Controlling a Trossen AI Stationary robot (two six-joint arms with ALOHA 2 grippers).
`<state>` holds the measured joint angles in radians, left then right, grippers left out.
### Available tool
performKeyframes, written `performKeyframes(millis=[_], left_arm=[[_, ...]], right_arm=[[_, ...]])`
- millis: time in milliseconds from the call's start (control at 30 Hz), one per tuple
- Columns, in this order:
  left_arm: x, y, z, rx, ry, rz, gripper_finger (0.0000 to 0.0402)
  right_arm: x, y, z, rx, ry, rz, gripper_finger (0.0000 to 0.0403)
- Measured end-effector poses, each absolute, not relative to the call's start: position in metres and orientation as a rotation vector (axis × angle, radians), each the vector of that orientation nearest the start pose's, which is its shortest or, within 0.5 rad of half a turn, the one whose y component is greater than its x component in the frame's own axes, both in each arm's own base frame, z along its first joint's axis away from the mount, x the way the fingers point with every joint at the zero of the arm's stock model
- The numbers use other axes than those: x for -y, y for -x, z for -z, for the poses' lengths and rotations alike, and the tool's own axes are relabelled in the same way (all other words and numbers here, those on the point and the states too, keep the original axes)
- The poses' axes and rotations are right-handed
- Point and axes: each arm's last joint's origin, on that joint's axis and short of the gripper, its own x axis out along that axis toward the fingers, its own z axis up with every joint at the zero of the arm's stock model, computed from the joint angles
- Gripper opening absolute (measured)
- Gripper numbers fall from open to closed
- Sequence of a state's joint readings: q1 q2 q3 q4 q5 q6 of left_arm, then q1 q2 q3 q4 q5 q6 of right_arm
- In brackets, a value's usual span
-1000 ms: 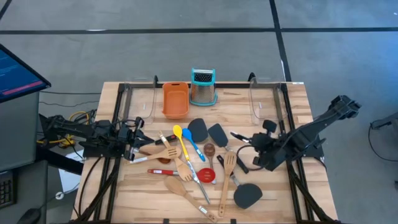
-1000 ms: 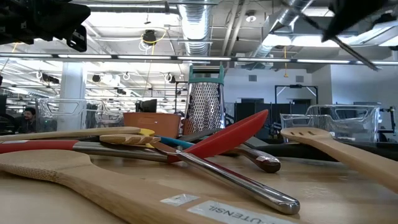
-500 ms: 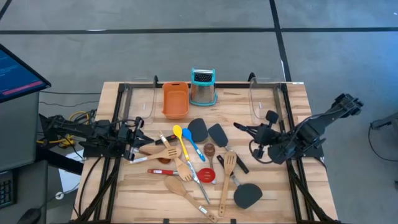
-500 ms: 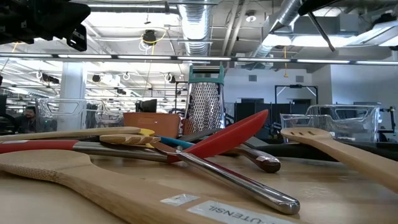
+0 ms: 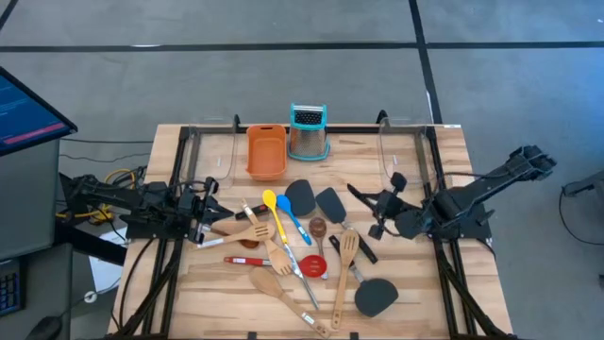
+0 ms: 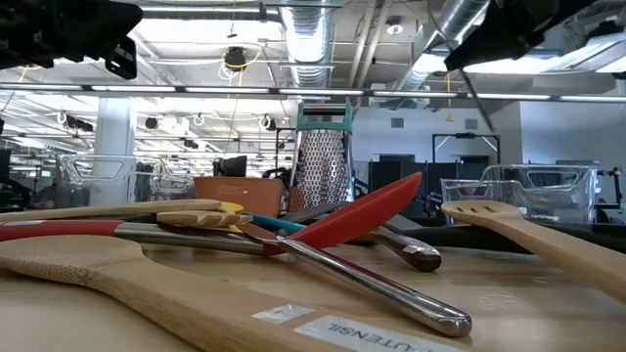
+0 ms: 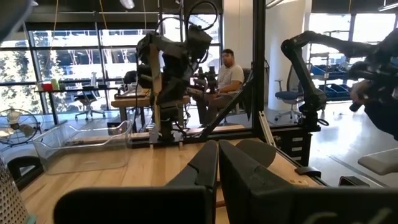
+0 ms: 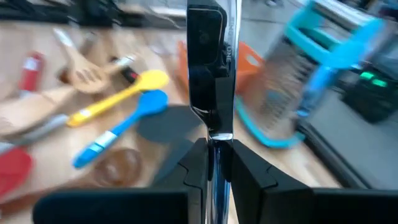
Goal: Pick & Place Kitchen Items
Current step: Put the silver knife into the orange bin
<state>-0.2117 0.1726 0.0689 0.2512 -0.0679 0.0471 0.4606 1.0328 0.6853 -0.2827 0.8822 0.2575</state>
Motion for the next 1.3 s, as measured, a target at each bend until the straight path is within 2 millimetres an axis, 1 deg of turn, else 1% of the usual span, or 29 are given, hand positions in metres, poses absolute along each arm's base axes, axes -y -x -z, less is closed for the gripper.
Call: performKeyframes(millis=[100, 267, 433, 567, 733, 833, 900, 1100, 1300], left_arm=[[0.02, -0.105, -0.196, 0.133, -0.028, 0.126, 0.0002], [0.02, -0.111, -0.192, 0.089, -0.033, 0.094, 0.0002], [0.019, -0.119, -0.197, 0.141, -0.016, -0.016, 0.0002], [0.018, -0.127, -0.198, 0.157, -0.004, -0.11, 0.0002], [0.014, -0.139, -0.194, 0.137, 0.005, -0.256, 0.0002], [0.009, -0.149, -0.195, 0.115, 0.02, -0.298, 0.0002], [0.006, -0.156, -0.195, 0.086, 0.011, -0.296, 0.0002], [-0.005, -0.181, -0.201, 0.028, 0.019, -0.214, 0.0002], [-0.016, -0.204, -0.199, -0.038, 0.041, -0.188, 0.0002]], right_arm=[[-0.067, -0.201, -0.245, -0.374, 0.129, 0.392, 0.0036], [-0.05, -0.21, -0.235, -0.262, 0.131, 0.332, 0.0036], [-0.028, -0.215, -0.235, -0.137, 0.116, 0.256, 0.0036], [-0.012, -0.217, -0.237, -0.104, 0.11, 0.246, 0.0036], [0.002, -0.221, -0.239, -0.069, 0.122, 0.21, 0.0036], [0.008, -0.225, -0.238, -0.052, 0.118, 0.191, 0.0036], [0.011, -0.229, -0.234, -0.063, 0.118, 0.182, 0.0036], [0.016, -0.241, -0.224, -0.05, 0.114, 0.169, 0.0036], [0.017, -0.253, -0.22, 0.042, 0.095, 0.157, 0.0036]])
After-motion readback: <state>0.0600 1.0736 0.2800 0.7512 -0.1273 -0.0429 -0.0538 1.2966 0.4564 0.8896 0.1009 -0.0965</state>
